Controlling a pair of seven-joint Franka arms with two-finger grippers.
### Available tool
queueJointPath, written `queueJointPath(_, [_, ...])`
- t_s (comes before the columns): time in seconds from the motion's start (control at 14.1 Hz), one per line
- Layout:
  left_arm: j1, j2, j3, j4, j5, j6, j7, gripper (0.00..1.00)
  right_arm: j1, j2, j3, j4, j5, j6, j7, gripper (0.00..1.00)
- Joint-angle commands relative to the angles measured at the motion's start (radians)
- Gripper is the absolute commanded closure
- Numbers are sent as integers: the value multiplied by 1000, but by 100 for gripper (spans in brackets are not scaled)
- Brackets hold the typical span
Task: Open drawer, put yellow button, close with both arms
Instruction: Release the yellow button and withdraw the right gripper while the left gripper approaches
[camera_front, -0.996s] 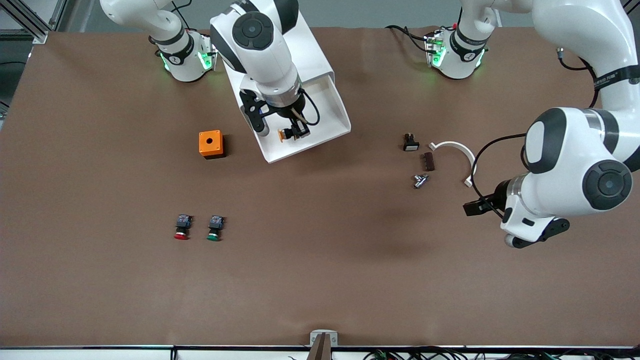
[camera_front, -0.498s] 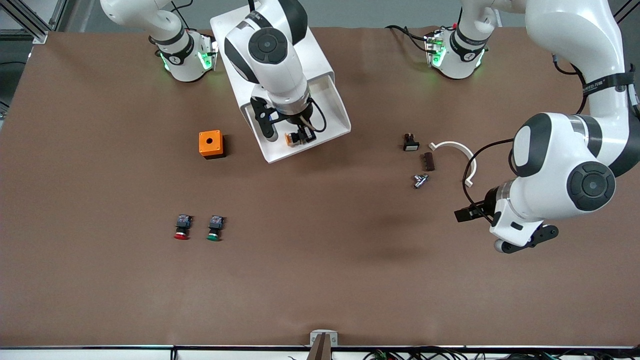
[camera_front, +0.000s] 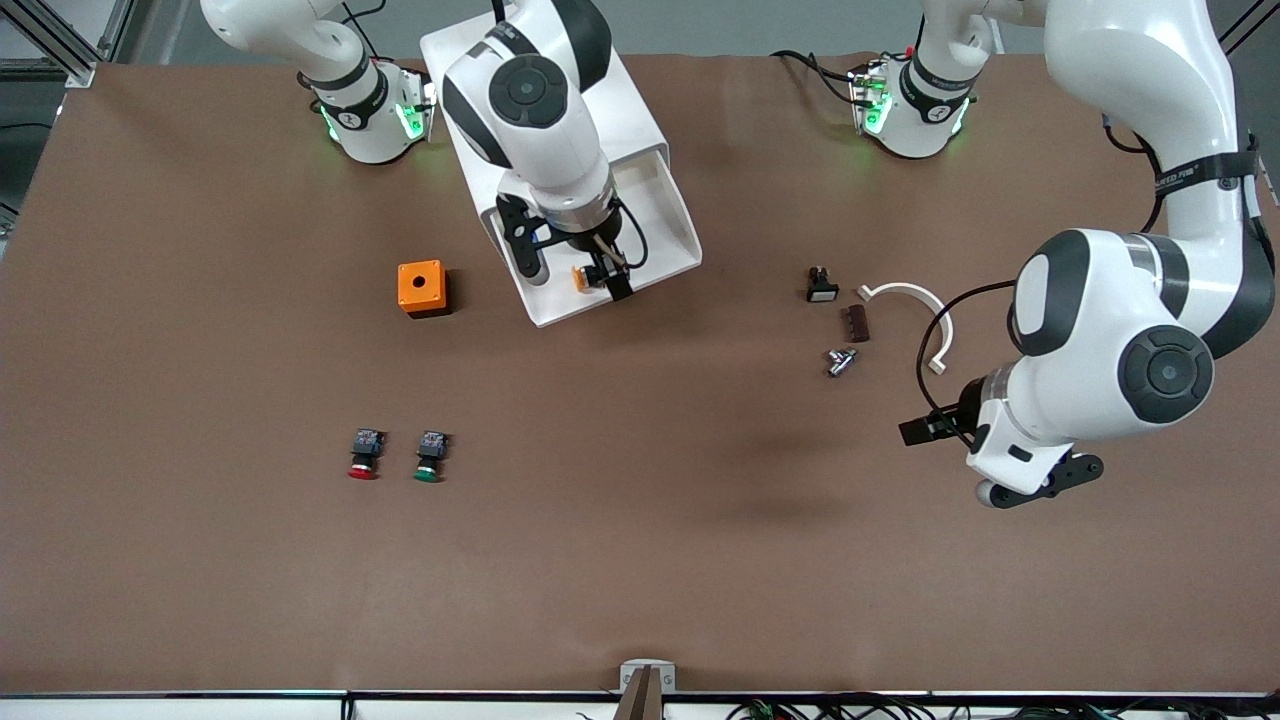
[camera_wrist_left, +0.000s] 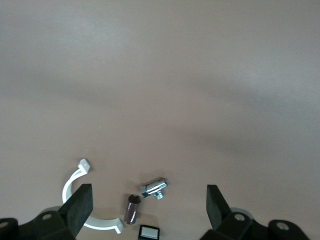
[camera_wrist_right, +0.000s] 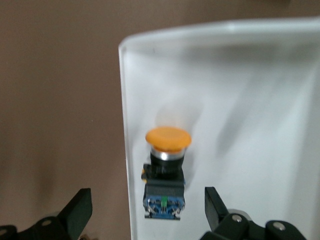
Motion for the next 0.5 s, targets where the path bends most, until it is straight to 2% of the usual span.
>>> queueJointPath(0.0, [0,35,-36,3,-23,39,22,0,-100,-19,4,83,16,-137,-197,0])
queueJointPath(0.14, [-12,52,-82,1,-22,47,14,0,-123,-37,-3,99,1,-172,-448,0])
queueJointPath(0.28, [-32,55,-94,-5,-26,37,0,0,-196,-54,-21,112,8,-247,-693,0])
queueJointPath(0.43, [-49,66,-127,-5,-37,39,-44,0,-293,-54,-21,157,6,-287,-828,0])
